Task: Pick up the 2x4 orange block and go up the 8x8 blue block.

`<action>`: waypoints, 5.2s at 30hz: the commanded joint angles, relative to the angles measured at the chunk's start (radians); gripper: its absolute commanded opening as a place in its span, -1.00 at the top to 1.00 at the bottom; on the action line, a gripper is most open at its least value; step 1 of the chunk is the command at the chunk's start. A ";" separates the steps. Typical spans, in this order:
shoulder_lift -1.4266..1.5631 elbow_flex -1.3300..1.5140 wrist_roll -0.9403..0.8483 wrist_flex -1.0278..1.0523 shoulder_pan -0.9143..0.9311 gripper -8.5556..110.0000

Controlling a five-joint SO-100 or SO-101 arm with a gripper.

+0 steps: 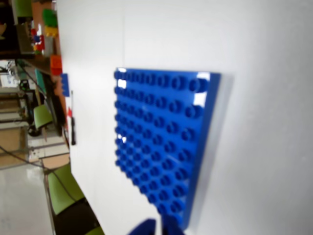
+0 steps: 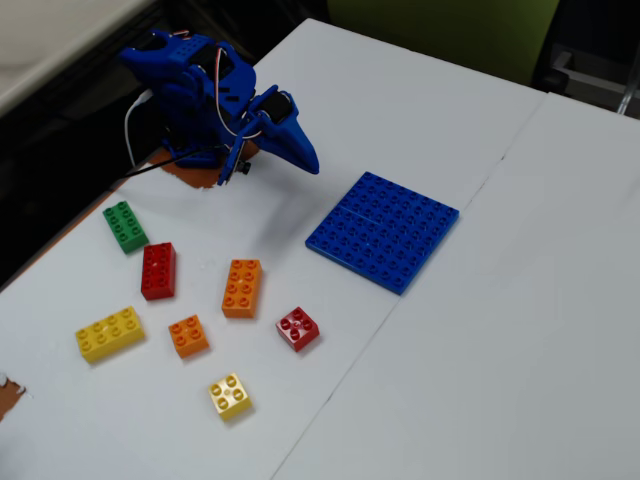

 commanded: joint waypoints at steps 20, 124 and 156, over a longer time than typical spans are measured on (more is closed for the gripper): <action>0.041 0.041 -0.003 0.005 -0.008 0.86; -1.646 -1.761 -1.011 0.729 0.744 0.73; -2.063 -1.913 -1.121 0.606 0.698 0.43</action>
